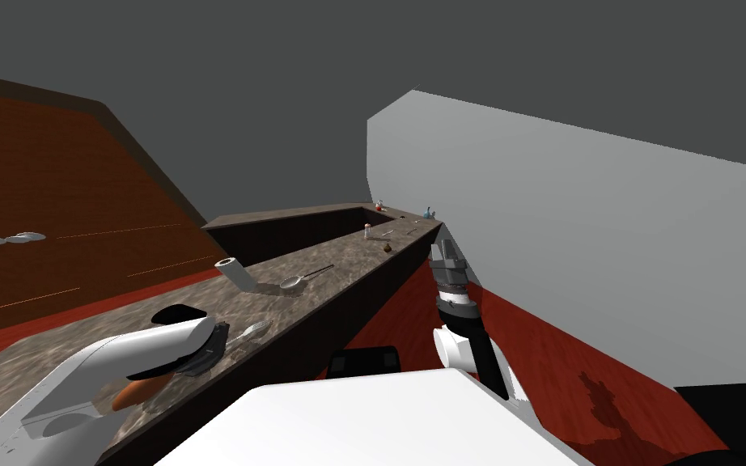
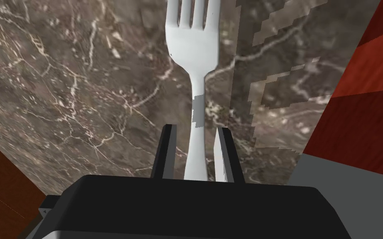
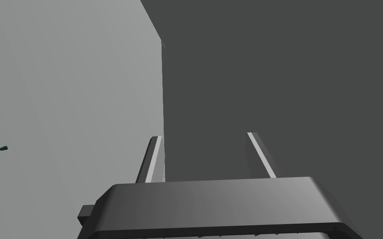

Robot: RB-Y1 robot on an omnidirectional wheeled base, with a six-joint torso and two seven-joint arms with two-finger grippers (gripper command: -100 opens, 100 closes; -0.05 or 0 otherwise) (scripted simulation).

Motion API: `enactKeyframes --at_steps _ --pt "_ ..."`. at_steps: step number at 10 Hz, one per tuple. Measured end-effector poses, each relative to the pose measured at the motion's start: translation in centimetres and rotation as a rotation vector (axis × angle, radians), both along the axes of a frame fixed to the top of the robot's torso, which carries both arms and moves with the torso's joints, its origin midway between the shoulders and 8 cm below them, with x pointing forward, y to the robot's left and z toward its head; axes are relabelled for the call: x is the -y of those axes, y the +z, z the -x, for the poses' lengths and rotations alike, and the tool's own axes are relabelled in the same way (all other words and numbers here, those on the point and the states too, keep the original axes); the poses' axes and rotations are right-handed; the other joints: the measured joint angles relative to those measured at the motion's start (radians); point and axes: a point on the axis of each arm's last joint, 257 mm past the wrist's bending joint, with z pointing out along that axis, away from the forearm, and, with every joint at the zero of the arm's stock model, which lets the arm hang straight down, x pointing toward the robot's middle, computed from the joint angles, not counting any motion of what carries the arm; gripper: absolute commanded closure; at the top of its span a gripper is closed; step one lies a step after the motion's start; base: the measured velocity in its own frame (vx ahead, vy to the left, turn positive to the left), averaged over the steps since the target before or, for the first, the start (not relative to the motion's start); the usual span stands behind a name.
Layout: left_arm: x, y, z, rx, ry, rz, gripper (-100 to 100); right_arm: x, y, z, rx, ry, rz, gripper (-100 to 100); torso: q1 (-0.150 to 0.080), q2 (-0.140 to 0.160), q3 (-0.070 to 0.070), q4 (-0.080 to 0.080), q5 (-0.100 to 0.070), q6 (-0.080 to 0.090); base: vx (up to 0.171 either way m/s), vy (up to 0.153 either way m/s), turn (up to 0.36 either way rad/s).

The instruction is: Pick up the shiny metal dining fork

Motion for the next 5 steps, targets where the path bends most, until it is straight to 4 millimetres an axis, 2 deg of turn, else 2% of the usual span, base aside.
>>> enactKeyframes --at_steps 2,3,4,5 --pt "0.0 0.0 0.0 0.0 0.001 0.0 100 0.0 0.0 0.0 0.0 0.0 0.0 0 0.002 -0.001 -0.001 0.0 0.001 0.001 0.0 0.0 0.0" --pt "0.0 0.01 -0.01 0.001 0.001 0.0 0 0.0 0.0 0.0 0.0 0.0 0.0 0 0.002 -0.001 -0.001 -0.001 0.001 0.001 0.0 0.0 0.0" --pt "-0.01 0.02 -0.02 0.001 0.001 0.0 100 0.0 0.0 0.0 0.0 0.0 0.0 0 0.002 -0.002 -0.001 -0.001 0.001 0.001 0.005 0.002 0.01" --pt "0.18 0.23 0.19 -0.001 0.0 0.003 100 0.0 0.0 0.0 0.0 0.0 0.0 0 0.002 -0.002 -0.001 -0.001 0.001 0.001 0.0 0.0 0.0"
